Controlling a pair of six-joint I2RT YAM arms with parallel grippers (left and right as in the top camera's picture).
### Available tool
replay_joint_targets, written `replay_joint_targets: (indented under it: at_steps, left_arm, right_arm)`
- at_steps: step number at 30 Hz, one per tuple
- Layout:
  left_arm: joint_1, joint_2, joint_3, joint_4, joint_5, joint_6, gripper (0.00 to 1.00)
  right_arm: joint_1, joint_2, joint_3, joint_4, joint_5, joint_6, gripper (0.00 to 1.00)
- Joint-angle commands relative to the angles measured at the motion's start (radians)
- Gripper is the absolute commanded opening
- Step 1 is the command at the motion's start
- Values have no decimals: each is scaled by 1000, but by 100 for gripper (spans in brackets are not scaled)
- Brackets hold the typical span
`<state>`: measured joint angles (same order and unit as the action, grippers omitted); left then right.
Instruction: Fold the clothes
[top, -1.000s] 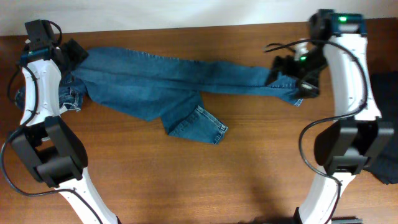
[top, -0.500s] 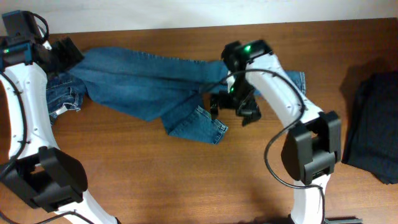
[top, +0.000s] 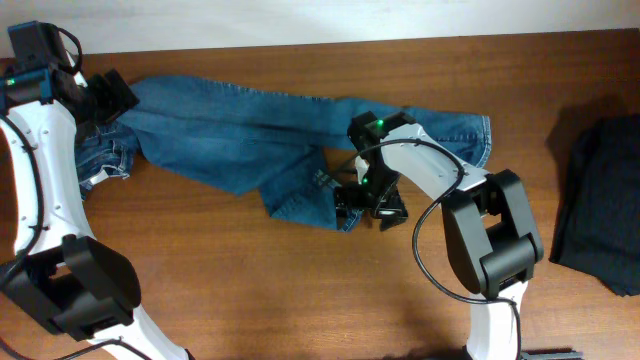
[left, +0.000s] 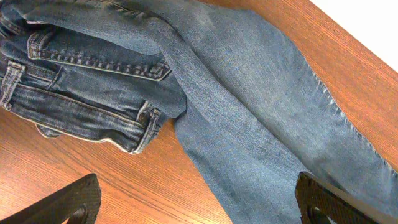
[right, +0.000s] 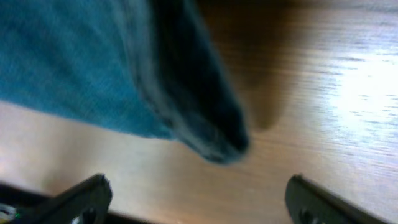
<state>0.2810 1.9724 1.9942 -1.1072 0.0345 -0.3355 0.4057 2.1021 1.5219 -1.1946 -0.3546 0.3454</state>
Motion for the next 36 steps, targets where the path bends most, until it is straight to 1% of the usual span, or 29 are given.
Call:
replay_joint_targets:
  at_steps: [1,2,4,6,9,12,15,20,23,30,31,33,34,35,36]
  left_arm:
    - [2,-4,6,-5,11,15,100]
    - [2,-4,6,-6,11,15,99]
    - [2,-4,6,-12,11,16,99]
    - [2,-4,6,-13,11,16,99]
    - [2,-4,6,-13,11,16,99]
    - [2,-4,6,-13,11,16,99]
    - [2,-4,6,-16,11,16,99]
    - [2,-4,6,-17,11,16,99]
    - [2,-4,6,-21,11,16,99]
    - [2,-4,6,-30,11,16,100]
    - [2,-4,6,-31,11,16,99]
    - [2,-4,6,-31,11,16,99]
    - [2,-4,6,-31,11,16,99]
    - [2,-4,6,-31,11,16,99]
    - [2,-4,6,-31,11,16,99]
  right_arm:
    - [9,-10,-6,46,-8,-54,70]
    - [9,-10,-7,57,-8,-54,64]
    - [9,-10,-7,77,-7,-69,57]
    - [9,-10,-7,88,0,-80,56]
    - [9,-10,-7,104,0,-98,51]
    - [9,-10,-7,130,4,-132,51]
    - [9,-10,-7,148,15,-133,51]
    - [9,-10,-7,173,79,-150,51]
    - [9,-6,-7,198,79,-177,52]
    - [8,-2,-8,215,75,-177,52]
    - [8,-2,-11,216,75,-177,49]
    - [8,-2,-24,216,76,-177,28]
    - [8,-2,-28,216,76,-177,22]
    - [8,-2,-31,216,76,-177,9]
    - [4,-2,-32,216,79,-172,4]
